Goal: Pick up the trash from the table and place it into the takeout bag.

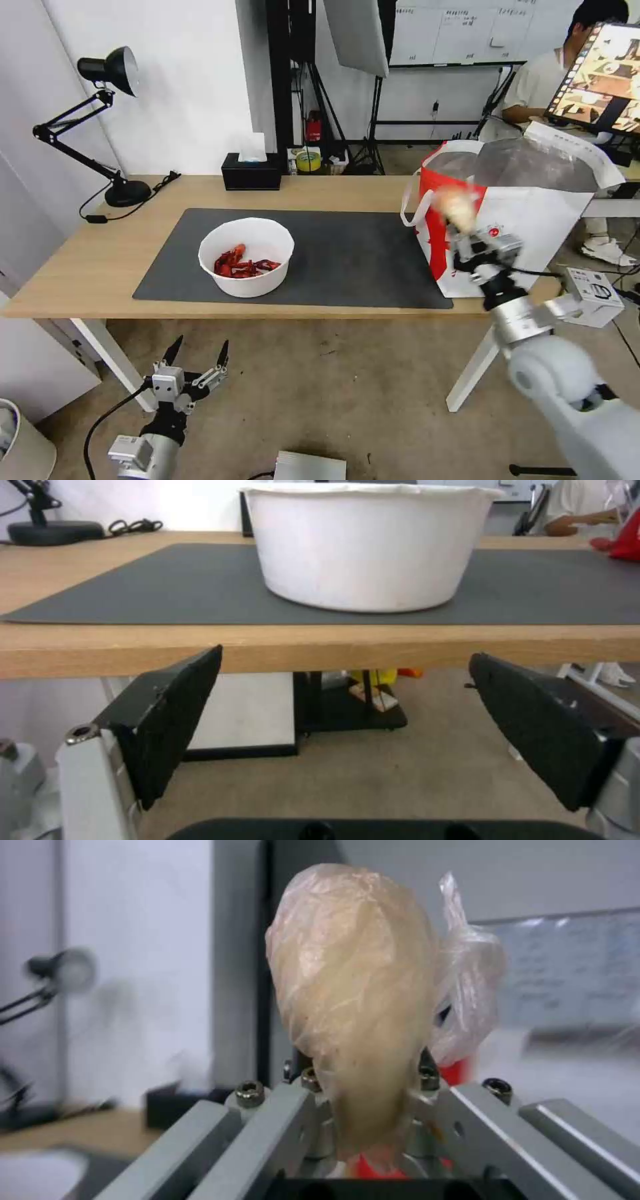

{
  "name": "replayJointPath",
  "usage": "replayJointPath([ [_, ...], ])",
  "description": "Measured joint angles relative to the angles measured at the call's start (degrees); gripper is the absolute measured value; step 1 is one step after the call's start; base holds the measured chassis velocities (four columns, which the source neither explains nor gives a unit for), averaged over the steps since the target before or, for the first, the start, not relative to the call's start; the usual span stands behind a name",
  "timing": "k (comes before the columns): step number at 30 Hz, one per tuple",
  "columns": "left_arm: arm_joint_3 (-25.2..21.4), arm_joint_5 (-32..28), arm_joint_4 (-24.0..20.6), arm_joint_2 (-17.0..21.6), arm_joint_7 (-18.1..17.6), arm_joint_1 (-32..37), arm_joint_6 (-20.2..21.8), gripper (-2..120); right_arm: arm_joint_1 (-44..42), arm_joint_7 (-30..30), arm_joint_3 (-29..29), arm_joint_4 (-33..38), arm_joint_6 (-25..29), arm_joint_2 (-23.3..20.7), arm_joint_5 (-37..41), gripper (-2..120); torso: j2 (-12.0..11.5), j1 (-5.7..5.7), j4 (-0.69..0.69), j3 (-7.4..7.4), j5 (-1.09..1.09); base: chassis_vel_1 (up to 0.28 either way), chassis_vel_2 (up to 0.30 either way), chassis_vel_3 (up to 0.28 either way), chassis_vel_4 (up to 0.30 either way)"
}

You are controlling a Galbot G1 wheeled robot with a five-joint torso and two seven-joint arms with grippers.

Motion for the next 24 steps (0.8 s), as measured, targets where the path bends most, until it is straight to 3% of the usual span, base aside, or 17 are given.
replayJointPath([
  [3,0.7,-0.1,0.2,0.3,0.0,-0.1,0.0,100,4.7,2.8,2.9,-0.7,-0.8,-3.8,4.0,6,0.0,0.01,0.01,0.00,-0.01,0.000,0.000,0.000,0.000],
  [8,1.0,-0.5,0.3,1.1,0.0,-0.6,0.0,100,11.4,7.3,2.6,-3.8,-4.0,-9.2,8.8,6,0.0,0.01,0.00,0.00,0.00,0.000,0.000,0.000,0.000],
  [14,1.5,-1.6,-0.4,2.0,0.2,-1.4,0.0,100,25.3,12.3,-6.1,-9.4,-14.3,-17.4,16.4,6,0.0,0.01,0.01,0.01,0.00,0.000,0.000,0.000,0.000],
  [17,1.6,-1.7,-0.5,2.1,0.3,-1.4,-0.1,100,29.4,13.3,-9.1,-10.4,-17.8,-18.5,18.2,6,0.0,0.01,0.00,0.01,0.00,0.000,0.000,0.000,0.000],
  [18,1.9,-1.7,-0.6,2.1,0.4,-1.4,-0.3,100,35.3,15.0,-13.3,-11.5,-22.4,-19.5,20.7,6,0.0,0.01,0.00,0.01,0.00,0.000,0.000,0.000,0.000],
  [19,1.9,-1.7,-0.6,2.1,0.4,-1.4,-0.3,100,35.3,15.0,-13.3,-11.5,-22.4,-19.5,20.7,6,0.0,0.01,0.00,0.01,0.00,0.000,0.000,0.000,0.000],
  [22,2.1,-1.7,-1.3,1.9,0.7,-0.7,-1.0,100,44.2,20.8,-19.9,-12.9,-30.9,-19.8,26.7,6,0.0,0.01,0.02,0.01,-0.02,0.000,0.000,0.000,0.000],
  [24,2.1,-1.7,-1.8,1.8,0.9,-0.5,-1.1,100,46.2,22.9,-21.4,-13.3,-33.7,-19.4,28.7,6,0.0,0.01,0.02,0.01,-0.02,0.000,0.000,0.000,0.000],
])
